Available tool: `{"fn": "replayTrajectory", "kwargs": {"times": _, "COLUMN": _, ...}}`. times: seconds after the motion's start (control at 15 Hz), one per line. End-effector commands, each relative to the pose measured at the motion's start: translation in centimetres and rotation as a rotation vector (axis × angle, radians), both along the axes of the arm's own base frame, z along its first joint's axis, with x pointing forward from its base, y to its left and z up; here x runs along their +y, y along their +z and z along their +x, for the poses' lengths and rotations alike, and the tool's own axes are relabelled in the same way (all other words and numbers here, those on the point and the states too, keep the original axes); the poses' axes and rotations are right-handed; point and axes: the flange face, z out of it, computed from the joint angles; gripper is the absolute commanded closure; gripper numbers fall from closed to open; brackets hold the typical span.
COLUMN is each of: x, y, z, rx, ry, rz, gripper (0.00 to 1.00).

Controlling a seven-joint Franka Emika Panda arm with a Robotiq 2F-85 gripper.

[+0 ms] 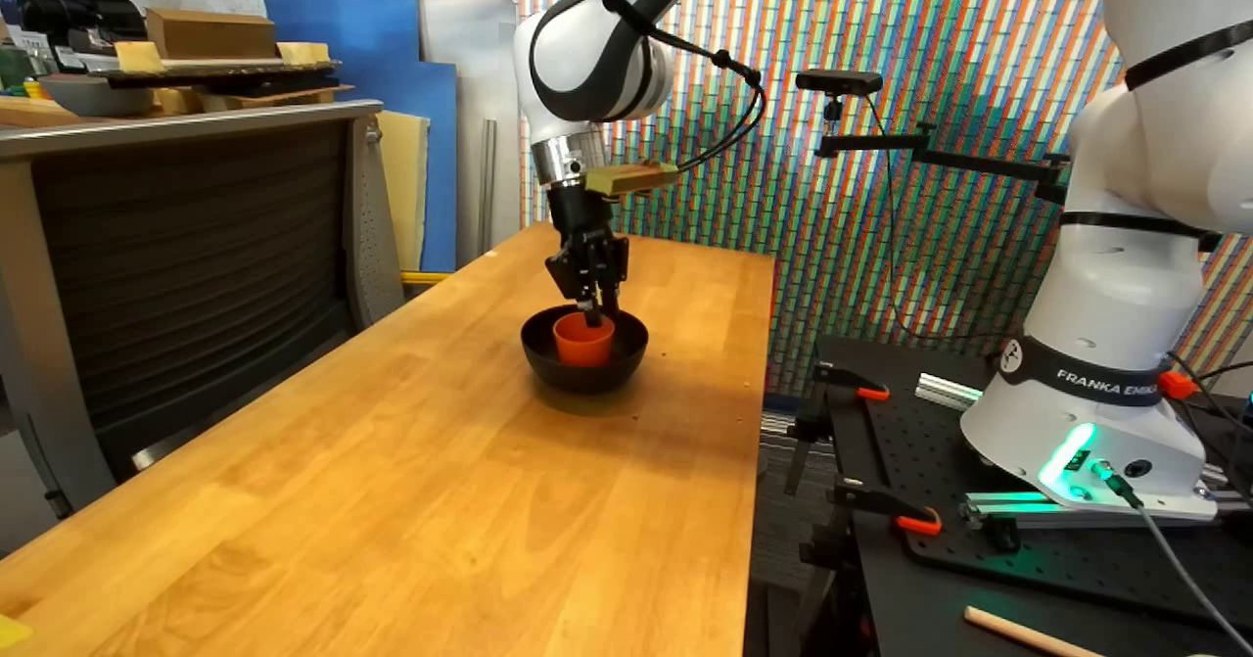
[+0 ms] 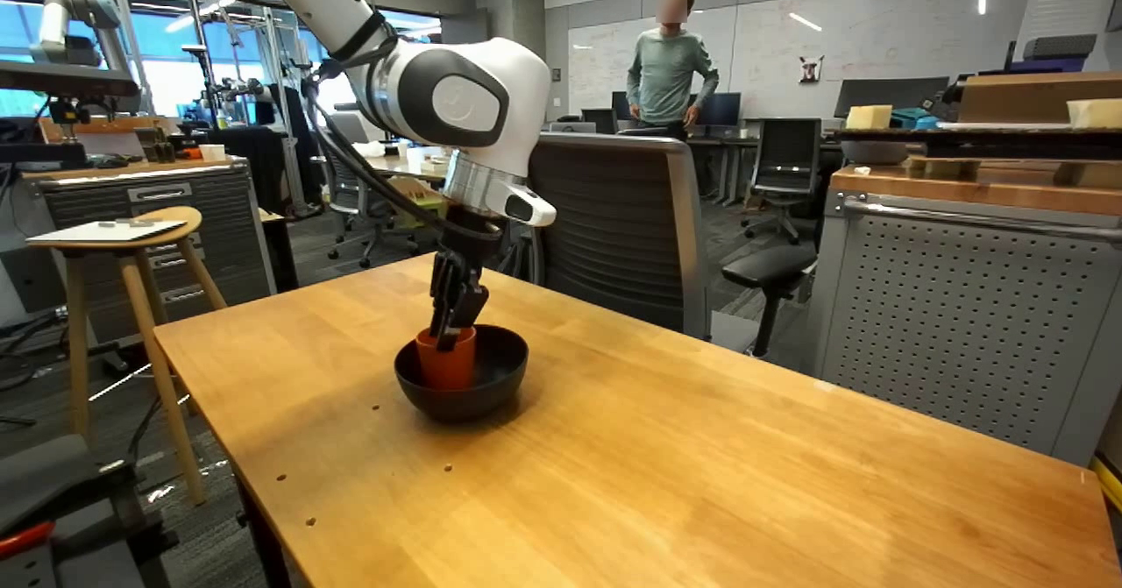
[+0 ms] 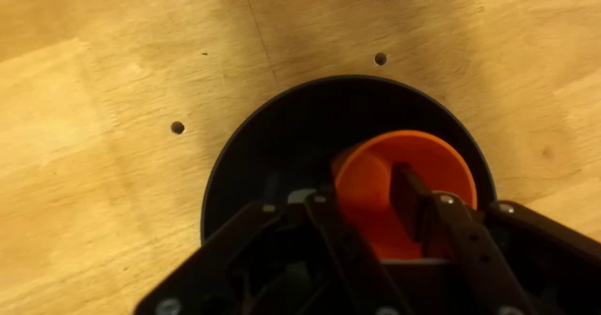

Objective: Pick up the orange cup and put it in the black bowl

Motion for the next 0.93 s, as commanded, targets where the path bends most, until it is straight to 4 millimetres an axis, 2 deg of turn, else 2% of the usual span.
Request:
{"fn": "replayTrajectory", "kwargs": {"times": 0.0, "x": -0.3, "y": 1.7, "z": -0.7, "rx": -0.043, "ry": 0.002, "rz": 0.057, "gripper": 0.30}}
{"fn": "replayTrajectory", "kwargs": {"times": 0.27, "x": 0.2, "y": 6.6, "z": -1.2, "rx": -0.109, "ry": 0.043, "rz": 0.019, "gripper": 0.00}}
{"fn": "replayTrajectory", "kwargs": {"times": 0.4, "x": 1.0, "y": 9.9, "z": -1.5, "rx": -0.147, "ry": 0.089, "rz": -0.024, "gripper": 0.00}}
{"fn": "replayTrajectory", "kwargs": {"times": 0.53, "x": 2.7, "y": 13.0, "z": -1.7, "rx": -0.150, "ry": 0.195, "rz": -0.093, "gripper": 0.00}}
{"fn": "replayTrajectory", "kwargs": {"times": 0.8, "x": 8.0, "y": 18.4, "z": -2.9, "rx": -0.140, "ry": 0.418, "rz": -0.206, "gripper": 0.01}}
{"fn": "replayTrajectory", "kwargs": {"times": 0.87, "x": 6.2, "y": 16.0, "z": -1.9, "rx": -0.144, "ry": 0.340, "rz": -0.166, "gripper": 0.01}}
